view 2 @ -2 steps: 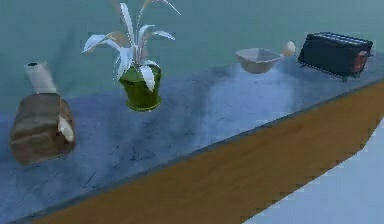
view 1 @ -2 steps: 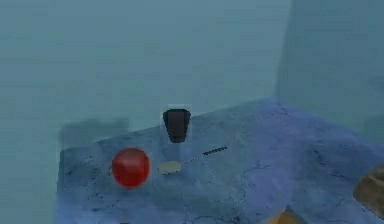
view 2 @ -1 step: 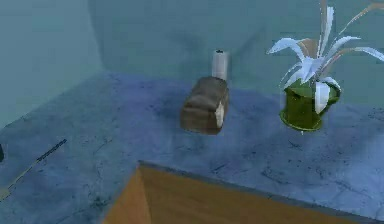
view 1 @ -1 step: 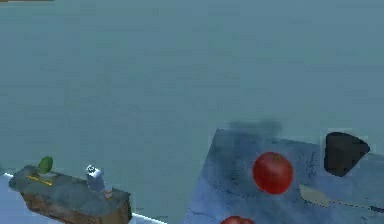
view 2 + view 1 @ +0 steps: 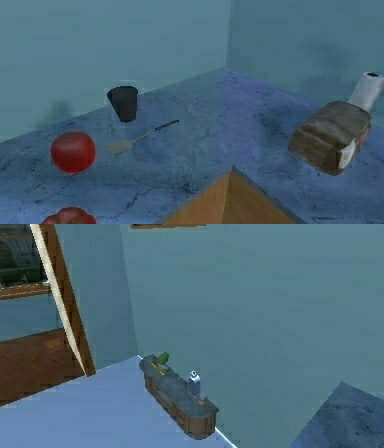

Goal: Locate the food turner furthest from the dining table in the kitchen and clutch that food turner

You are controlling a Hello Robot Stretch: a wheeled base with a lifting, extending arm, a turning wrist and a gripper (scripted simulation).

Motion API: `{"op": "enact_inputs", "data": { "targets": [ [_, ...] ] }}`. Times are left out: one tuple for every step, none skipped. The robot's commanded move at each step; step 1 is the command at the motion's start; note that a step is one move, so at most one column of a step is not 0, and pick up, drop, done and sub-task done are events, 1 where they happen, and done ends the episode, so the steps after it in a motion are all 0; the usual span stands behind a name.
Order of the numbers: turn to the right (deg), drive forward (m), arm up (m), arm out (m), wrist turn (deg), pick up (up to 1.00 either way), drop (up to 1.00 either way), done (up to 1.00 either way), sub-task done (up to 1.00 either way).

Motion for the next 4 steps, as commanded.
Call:
{"op": "enact_inputs", "data": {
  "targets": [
    [0.0,0.0,0.5,0.0,0.0,0.0,0.0,0.0,0.0],
    [0.0,0.0,0.38,0.0,0.0,0.0,0.0,0.0,0.0],
    [0.0,0.0,0.0,0.38,0.0,0.0,0.0,0.0,0.0],
    [0.0,0.0,0.0,0.0,45.0,0.0,0.0,0.0,0.0]
  ]
}}
